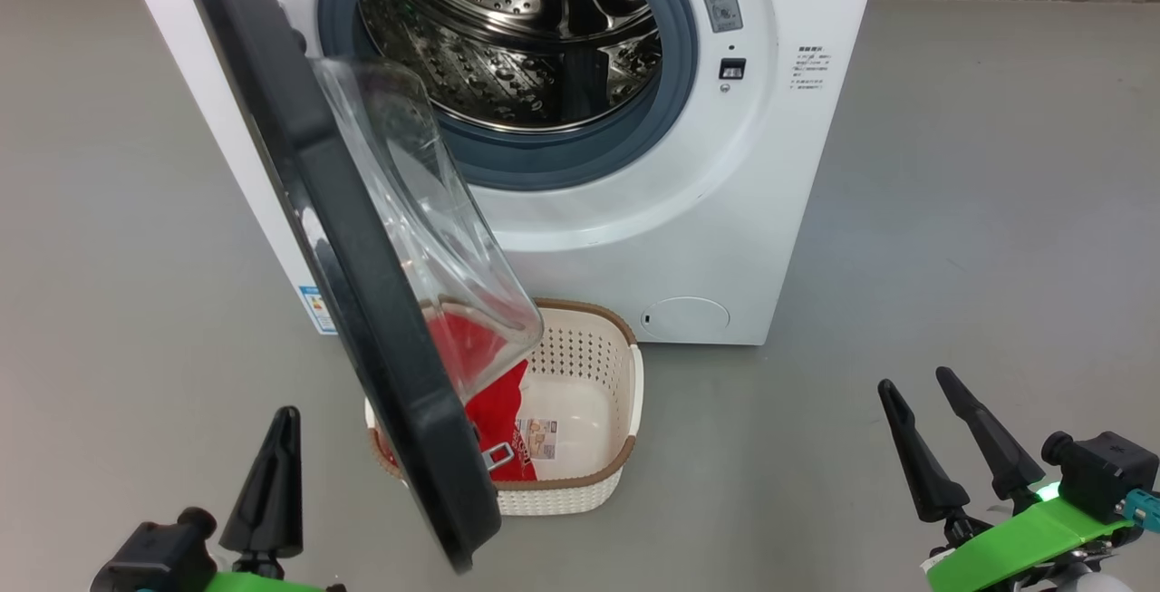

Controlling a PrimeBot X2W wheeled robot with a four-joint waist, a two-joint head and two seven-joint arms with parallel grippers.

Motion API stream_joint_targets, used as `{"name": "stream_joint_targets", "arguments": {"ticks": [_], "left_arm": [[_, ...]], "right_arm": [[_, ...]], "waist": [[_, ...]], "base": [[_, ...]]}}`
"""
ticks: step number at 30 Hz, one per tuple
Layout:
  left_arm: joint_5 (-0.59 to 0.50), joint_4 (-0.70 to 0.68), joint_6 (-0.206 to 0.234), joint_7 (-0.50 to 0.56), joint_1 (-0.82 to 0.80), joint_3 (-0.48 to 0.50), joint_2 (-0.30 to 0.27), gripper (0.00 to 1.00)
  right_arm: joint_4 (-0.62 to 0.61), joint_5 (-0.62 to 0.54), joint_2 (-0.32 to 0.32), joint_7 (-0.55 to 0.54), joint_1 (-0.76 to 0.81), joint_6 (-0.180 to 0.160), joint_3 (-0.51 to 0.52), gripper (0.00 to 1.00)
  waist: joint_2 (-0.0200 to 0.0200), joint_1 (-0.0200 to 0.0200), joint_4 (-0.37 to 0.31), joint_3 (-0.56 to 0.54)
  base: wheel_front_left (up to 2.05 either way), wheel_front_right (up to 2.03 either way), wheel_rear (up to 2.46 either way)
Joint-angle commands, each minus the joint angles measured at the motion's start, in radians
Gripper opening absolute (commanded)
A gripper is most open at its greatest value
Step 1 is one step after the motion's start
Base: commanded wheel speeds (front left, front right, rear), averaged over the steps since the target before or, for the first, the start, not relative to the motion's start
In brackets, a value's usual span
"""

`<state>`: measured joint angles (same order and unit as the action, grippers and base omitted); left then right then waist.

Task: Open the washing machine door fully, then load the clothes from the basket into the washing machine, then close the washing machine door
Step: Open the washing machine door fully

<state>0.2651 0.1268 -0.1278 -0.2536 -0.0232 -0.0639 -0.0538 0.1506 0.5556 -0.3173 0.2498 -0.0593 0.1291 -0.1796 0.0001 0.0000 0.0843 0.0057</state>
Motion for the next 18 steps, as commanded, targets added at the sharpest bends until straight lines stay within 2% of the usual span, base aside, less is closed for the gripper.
{"name": "stream_joint_targets", "arguments": {"ticks": [1, 8, 13, 18], "left_arm": [[-0.006, -0.028, -0.003, -0.008, -0.014, 0.036, -0.016, 0.00], [-0.018, -0.108, -0.003, -0.008, -0.025, 0.056, -0.011, 0.00], [-0.043, -0.246, -0.003, -0.008, -0.036, 0.070, -0.004, 0.00], [-0.054, -0.345, -0.003, -0.008, -0.033, 0.043, -0.001, 0.00]], "right_arm": [[-0.026, -0.006, -0.013, 0.012, -0.001, 0.002, -0.011, 1.00], [-0.029, -0.006, -0.010, 0.012, 0.004, 0.002, -0.004, 1.00], [-0.030, -0.005, -0.010, 0.012, 0.005, 0.002, 0.000, 1.00], [-0.030, -0.005, -0.008, 0.012, 0.005, 0.002, 0.001, 1.00]], "waist": [[-0.0001, 0.0000, 0.000, 0.000], [-0.0001, 0.0000, 0.007, 0.001], [-0.0001, 0.0000, 0.011, 0.003], [-0.0001, 0.0000, 0.011, 0.002]], "base": [[0.00, 0.00, 0.00], [0.00, 0.00, 0.00], [0.00, 0.00, 0.00], [0.00, 0.00, 0.00]]}}
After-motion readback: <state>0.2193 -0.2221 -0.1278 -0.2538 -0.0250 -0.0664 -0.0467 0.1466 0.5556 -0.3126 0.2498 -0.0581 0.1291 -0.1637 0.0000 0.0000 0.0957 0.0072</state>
